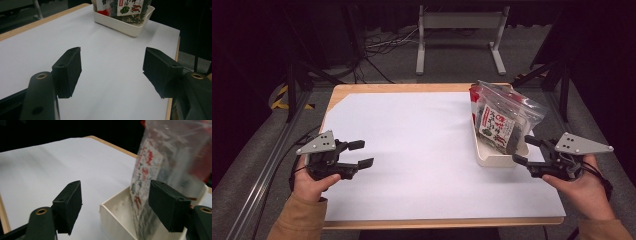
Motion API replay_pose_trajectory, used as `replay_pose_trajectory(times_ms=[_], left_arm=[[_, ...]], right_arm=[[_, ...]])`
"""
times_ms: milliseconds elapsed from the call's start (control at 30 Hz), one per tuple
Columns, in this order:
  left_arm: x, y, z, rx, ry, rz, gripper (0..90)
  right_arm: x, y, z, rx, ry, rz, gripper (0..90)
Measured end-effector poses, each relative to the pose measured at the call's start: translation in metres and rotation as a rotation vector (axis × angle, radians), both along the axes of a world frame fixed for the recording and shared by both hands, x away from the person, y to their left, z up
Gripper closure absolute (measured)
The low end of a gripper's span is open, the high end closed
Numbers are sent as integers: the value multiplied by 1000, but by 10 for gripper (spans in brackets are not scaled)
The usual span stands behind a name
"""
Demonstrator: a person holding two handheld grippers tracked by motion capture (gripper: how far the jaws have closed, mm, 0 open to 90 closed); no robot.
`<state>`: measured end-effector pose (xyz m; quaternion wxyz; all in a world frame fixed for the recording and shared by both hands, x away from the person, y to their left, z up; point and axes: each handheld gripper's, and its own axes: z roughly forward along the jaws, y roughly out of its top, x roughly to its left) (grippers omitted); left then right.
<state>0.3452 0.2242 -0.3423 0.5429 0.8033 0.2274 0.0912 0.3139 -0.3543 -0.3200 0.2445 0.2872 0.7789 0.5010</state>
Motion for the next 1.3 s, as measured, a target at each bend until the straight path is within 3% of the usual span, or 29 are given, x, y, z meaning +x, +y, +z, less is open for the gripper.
replay_pose_trajectory(times_ms=[167, 467, 733, 1167, 1200, 1300], left_arm=[[0, 2, -3, -7, -3, -8, 314], [-2, 6, -14, -29, 2, 8, 314], [-2, 6, -23, -39, 14, 11, 313], [1, 2, -36, -16, 47, 22, 301], [2, 2, -37, -14, 46, 20, 300], [3, 2, -38, -13, 51, 16, 297]], right_arm=[[-2, 12, -7, 32, -21, 62, 260], [3, 34, -24, 59, -13, 111, 258], [6, 46, -43, 53, 8, 119, 258], [13, 60, -74, 41, 47, 105, 301], [15, 63, -82, 37, 59, 103, 305], [16, 66, -88, 60, 42, 119, 292]])
